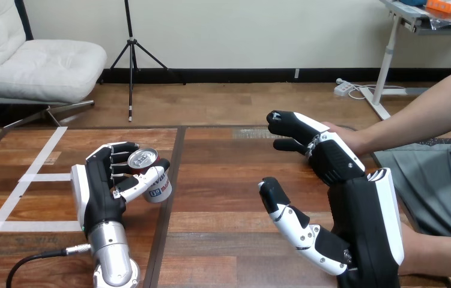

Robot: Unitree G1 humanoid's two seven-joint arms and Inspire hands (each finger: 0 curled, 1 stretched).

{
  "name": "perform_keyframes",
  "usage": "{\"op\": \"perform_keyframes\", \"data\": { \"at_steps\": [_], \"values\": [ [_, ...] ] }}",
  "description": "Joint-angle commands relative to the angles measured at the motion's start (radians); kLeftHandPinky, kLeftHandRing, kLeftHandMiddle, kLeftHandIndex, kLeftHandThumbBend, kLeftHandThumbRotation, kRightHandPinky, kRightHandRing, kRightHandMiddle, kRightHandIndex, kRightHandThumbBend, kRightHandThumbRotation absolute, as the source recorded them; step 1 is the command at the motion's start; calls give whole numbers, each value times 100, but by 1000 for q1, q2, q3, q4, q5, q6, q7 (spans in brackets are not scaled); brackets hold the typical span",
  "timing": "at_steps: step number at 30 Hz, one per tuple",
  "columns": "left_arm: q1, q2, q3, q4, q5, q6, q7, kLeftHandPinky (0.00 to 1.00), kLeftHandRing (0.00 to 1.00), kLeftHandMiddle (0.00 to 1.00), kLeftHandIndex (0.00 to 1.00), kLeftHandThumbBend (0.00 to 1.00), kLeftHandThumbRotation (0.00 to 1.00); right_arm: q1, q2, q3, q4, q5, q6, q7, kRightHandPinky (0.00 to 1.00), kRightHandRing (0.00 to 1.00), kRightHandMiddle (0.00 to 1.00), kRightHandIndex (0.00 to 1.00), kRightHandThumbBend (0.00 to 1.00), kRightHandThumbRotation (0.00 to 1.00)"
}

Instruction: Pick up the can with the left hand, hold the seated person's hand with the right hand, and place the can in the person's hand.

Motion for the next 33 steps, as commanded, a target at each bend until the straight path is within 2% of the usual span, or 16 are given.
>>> {"op": "perform_keyframes", "data": {
  "at_steps": [1,10,13,15,19,22,24,25,26,29,33],
  "values": [
    [-63,7,-6,-40,11,-39,5,43,50,53,52,66,0,-44,22,-17,-32,13,-6,-6,71,78,80,77,48,32],
    [-65,4,-3,-43,7,-29,1,43,50,53,52,65,0,-58,9,-52,4,11,-34,-17,71,78,80,77,50,29],
    [-65,3,-1,-44,2,-27,-3,43,49,53,52,65,0,-65,2,-72,14,-4,-44,-22,72,79,80,78,50,28],
    [-65,2,2,-45,-1,-27,-6,43,49,53,53,65,0,-65,-10,-95,11,-36,-40,-26,73,79,81,78,50,27],
    [-65,2,0,-46,0,-30,-4,43,49,53,53,65,0,-62,-28,-119,0,-62,-25,-21,77,82,82,79,51,27],
    [-66,3,1,-44,-1,-32,-6,42,49,53,53,65,0,-59,-47,-153,-10,-99,-4,-24,82,85,84,80,53,28],
    [-66,4,-1,-43,2,-30,-3,42,50,53,53,65,0,-54,-58,-182,-22,-153,14,-34,83,86,85,81,54,29],
    [-66,4,-1,-43,3,-30,-2,43,50,53,53,65,0,-53,-60,-190,-25,-168,18,-38,83,86,85,81,54,30],
    [-66,6,-5,-43,10,-25,3,43,50,53,53,65,0,-50,-68,-209,-36,-212,32,-48,83,86,85,81,54,31],
    [-66,7,-6,-43,11,-20,3,43,50,53,53,65,0,-46,-82,-241,-58,-286,61,-65,81,86,86,82,55,34],
    [-67,5,-3,-43,7,-14,6,43,50,53,53,65,0,-44,-95,-267,-78,-347,94,-82,78,86,87,83,57,34]
  ]
}}
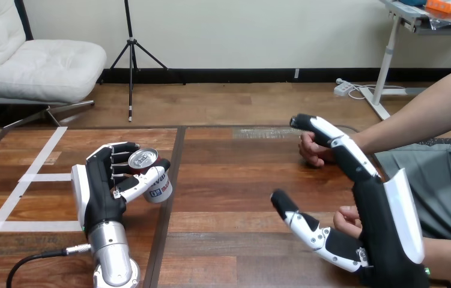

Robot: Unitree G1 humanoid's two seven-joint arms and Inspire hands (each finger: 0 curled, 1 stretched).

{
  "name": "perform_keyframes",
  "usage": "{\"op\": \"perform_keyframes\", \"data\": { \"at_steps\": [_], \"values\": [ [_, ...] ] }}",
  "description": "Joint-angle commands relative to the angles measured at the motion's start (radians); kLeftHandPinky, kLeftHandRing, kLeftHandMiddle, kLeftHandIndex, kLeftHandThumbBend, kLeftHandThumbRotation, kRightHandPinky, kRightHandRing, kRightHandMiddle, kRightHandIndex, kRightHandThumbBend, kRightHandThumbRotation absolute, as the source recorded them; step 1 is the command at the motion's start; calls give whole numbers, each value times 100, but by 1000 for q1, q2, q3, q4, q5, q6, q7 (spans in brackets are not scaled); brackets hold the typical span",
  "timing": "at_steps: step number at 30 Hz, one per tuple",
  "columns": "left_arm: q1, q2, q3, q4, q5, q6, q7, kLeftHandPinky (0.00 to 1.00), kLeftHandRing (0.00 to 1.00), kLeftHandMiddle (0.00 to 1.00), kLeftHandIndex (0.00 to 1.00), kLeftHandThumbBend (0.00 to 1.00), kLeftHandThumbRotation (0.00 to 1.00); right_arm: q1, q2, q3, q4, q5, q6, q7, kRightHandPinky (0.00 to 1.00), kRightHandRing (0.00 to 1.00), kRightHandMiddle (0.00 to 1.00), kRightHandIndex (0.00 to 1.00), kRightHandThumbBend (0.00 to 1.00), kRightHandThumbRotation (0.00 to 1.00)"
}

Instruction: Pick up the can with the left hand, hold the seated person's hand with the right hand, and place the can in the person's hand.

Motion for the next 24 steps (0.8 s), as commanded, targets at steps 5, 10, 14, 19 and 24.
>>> {"op": "perform_keyframes", "data": {
  "at_steps": [5,10,14,19,24],
  "values": [
    [-66,3,0,-45,3,-21,2,43,50,53,53,66,0,-41,-42,-78,-83,-128,66,-57,76,85,87,82,59,30],
    [-66,3,3,-46,-2,-22,-6,43,50,53,53,65,0,-39,-57,-93,-98,-178,107,-73,79,85,86,81,61,25],
    [-65,5,1,-47,2,-24,-4,43,50,53,53,65,0,-37,-78,-107,-105,-210,137,-82,81,86,86,81,62,24],
    [-65,7,-3,-48,8,-22,0,43,50,53,53,65,0,-34,-101,-116,-113,-218,165,-75,85,87,87,81,62,23],
    [-65,8,-3,-48,9,-29,3,44,50,53,53,65,0,-29,-129,-125,-122,-228,197,-67,88,88,87,81,63,22]
  ]
}}
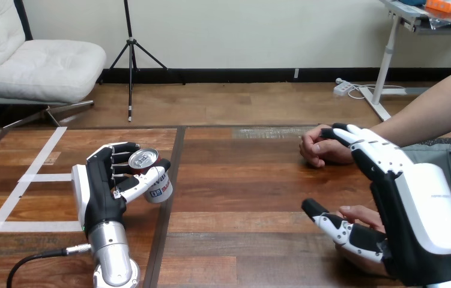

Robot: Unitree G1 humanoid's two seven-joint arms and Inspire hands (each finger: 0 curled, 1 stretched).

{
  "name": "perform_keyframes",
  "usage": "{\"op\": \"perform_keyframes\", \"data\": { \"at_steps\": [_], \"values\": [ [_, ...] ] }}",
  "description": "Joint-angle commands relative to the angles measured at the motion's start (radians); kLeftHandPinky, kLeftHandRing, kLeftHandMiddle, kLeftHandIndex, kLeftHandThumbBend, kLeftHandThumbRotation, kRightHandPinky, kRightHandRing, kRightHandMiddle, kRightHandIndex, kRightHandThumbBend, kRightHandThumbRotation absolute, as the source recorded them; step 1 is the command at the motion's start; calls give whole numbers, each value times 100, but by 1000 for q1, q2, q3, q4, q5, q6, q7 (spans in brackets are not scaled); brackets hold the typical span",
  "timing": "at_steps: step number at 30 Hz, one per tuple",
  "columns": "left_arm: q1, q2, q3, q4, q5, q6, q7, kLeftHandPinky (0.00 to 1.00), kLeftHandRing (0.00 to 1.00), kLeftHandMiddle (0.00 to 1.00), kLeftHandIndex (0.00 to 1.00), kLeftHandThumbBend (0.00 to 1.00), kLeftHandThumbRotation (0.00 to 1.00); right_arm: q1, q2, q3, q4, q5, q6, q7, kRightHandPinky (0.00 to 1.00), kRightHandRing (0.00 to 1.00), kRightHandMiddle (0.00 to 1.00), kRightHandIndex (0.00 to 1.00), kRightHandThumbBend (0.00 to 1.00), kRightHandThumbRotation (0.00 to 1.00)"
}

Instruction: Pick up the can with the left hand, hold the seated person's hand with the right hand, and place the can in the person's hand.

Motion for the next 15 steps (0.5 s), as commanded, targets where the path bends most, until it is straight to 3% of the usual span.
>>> {"op": "perform_keyframes", "data": {
  "at_steps": [1,15],
  "values": [
    [-65,8,-3,-48,9,-29,7,44,50,53,53,65,0,-32,-36,-23,-58,-9,23,-7,88,89,88,81,64,21],
    [-65,4,5,-49,-2,-35,-4,44,50,53,53,66,0,-10,-108,-49,-71,-12,93,20,90,91,90,84,64,23]
  ]
}}
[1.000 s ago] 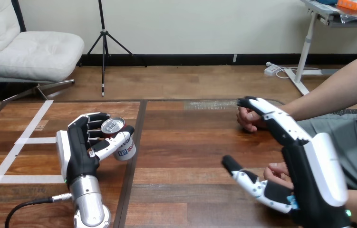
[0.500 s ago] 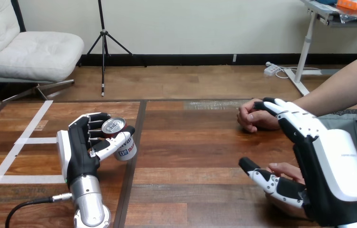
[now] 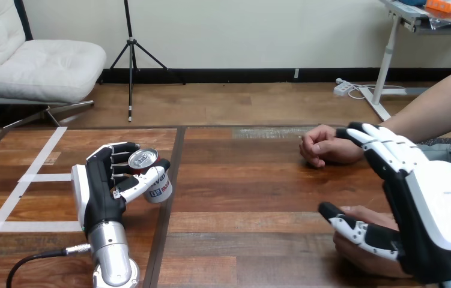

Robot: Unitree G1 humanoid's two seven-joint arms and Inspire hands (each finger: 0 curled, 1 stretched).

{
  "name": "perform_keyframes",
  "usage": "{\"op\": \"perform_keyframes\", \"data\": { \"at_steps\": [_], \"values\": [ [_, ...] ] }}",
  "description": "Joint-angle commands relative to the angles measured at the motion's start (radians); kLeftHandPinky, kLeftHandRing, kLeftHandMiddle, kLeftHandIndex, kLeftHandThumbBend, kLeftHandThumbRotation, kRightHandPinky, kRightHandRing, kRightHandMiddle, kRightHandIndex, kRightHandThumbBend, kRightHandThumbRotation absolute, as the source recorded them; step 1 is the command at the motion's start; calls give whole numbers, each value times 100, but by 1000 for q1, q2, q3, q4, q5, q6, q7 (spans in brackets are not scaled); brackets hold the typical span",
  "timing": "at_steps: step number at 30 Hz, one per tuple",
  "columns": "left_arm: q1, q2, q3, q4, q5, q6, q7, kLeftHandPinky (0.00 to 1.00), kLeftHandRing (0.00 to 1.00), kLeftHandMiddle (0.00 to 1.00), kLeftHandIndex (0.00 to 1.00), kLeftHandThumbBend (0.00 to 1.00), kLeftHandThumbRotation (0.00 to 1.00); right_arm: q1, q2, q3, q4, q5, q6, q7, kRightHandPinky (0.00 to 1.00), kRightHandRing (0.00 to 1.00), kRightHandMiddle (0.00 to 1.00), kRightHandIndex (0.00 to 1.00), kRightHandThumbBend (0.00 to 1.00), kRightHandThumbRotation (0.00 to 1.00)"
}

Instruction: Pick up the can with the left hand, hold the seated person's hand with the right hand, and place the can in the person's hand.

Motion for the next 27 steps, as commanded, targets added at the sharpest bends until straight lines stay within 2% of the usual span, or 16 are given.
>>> {"op": "perform_keyframes", "data": {
  "at_steps": [1,10,16,19,27],
  "values": [
    [-65,3,3,-49,-1,-34,0,44,50,53,53,66,0,-18,-34,-24,-41,1,22,5,91,91,90,84,64,23],
    [-65,6,-5,-49,11,-17,11,44,50,53,53,66,0,3,-59,-37,-62,-8,64,12,94,93,91,83,63,30],
    [-65,6,-6,-47,12,-34,11,44,50,53,53,65,0,13,-73,-49,-71,-2,82,33,96,94,91,83,63,33],
    [-67,9,-13,-47,24,-24,24,44,50,53,53,65,0,20,-79,-57,-77,6,88,50,97,94,92,84,63,35],
    [-68,5,-8,-47,14,-28,15,43,50,53,53,65,0,42,-91,-72,-98,20,120,98,100,95,92,85,65,36]
  ]
}}
